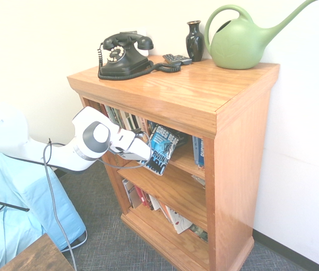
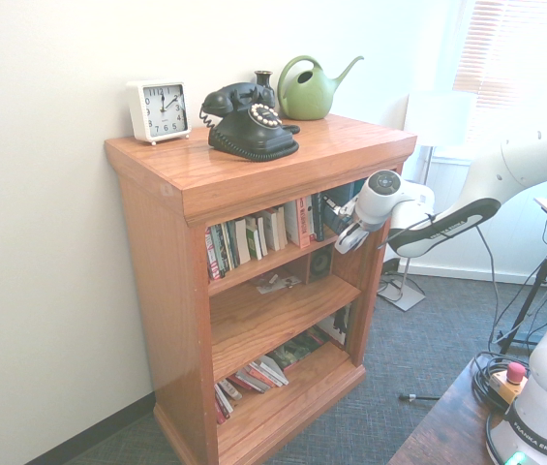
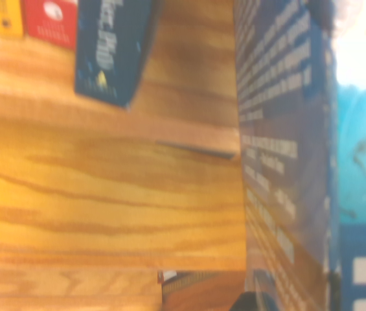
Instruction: Shelf the books
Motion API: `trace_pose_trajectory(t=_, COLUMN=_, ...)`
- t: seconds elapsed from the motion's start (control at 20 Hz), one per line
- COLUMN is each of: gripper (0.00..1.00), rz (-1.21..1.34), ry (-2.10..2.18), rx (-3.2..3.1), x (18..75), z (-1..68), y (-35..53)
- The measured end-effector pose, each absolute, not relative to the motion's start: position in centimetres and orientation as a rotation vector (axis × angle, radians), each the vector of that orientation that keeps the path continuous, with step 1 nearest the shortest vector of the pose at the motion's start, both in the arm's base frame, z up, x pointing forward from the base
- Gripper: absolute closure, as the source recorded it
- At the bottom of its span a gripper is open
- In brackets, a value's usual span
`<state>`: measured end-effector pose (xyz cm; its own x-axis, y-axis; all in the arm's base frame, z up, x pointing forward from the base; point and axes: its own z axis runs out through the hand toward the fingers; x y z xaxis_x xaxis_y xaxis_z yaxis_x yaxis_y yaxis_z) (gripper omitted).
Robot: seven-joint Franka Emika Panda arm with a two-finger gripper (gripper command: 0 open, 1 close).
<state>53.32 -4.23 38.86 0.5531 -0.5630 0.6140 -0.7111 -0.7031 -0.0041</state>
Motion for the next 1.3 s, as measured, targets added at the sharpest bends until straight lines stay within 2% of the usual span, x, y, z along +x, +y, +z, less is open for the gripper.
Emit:
trace_pose_trajectory(t=0.35, gripper=1.00, rz=0.872, ry=-1.057, rx=2.527, x=54.7, z=37.2, y=-4.9)
trace_pose_trajectory(t=1.3, gripper=1.00, rz=0.909, ry=-1.061, rx=2.523, x=59.0, z=39.6, y=-3.7)
